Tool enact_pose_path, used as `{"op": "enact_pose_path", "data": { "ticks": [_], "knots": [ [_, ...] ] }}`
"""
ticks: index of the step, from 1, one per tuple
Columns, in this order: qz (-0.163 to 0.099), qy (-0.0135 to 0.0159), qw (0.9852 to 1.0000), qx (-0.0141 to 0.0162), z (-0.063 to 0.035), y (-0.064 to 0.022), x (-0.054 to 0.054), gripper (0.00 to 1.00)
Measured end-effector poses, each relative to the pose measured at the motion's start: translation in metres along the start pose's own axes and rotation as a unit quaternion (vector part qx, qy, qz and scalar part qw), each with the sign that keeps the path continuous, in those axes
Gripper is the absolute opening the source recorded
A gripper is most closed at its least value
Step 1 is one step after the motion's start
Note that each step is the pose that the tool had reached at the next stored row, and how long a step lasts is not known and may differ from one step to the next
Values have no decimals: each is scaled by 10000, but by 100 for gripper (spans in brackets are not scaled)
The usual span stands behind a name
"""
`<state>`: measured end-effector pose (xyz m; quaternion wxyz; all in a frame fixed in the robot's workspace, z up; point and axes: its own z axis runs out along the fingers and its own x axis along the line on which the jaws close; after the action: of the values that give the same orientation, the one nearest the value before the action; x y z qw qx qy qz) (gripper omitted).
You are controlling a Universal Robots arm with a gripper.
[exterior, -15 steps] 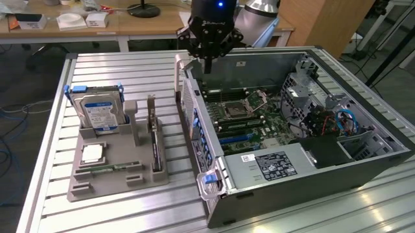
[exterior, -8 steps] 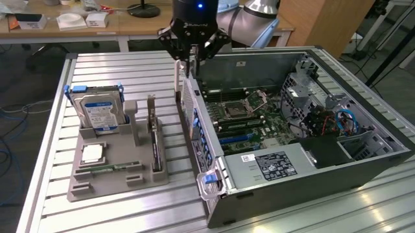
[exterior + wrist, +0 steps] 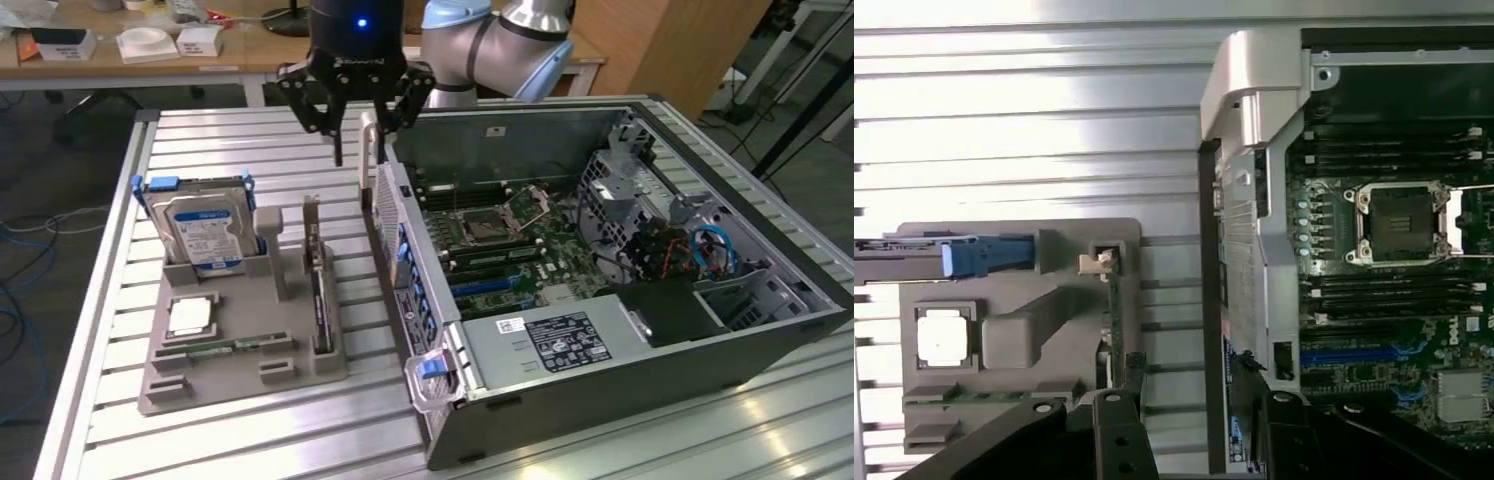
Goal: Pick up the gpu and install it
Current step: 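Reach for the gpu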
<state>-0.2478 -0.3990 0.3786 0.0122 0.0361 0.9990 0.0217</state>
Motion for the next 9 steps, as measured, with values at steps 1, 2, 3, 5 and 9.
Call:
{"op": "enact_pose_path", "data": {
  "ticks": [1, 2, 3, 5, 9],
  "knots": [
    [0, 1, 10000, 0, 17, -7, 44, 47],
    [1, 2, 10000, 0, 34, -17, 84, 47],
    [1, 6, 10000, 0, 51, -34, 111, 47],
    [2, 21, 10000, 1, 84, -112, 116, 47],
    [2, 33, 10000, 2, 149, -297, 105, 47]
  ]
}}
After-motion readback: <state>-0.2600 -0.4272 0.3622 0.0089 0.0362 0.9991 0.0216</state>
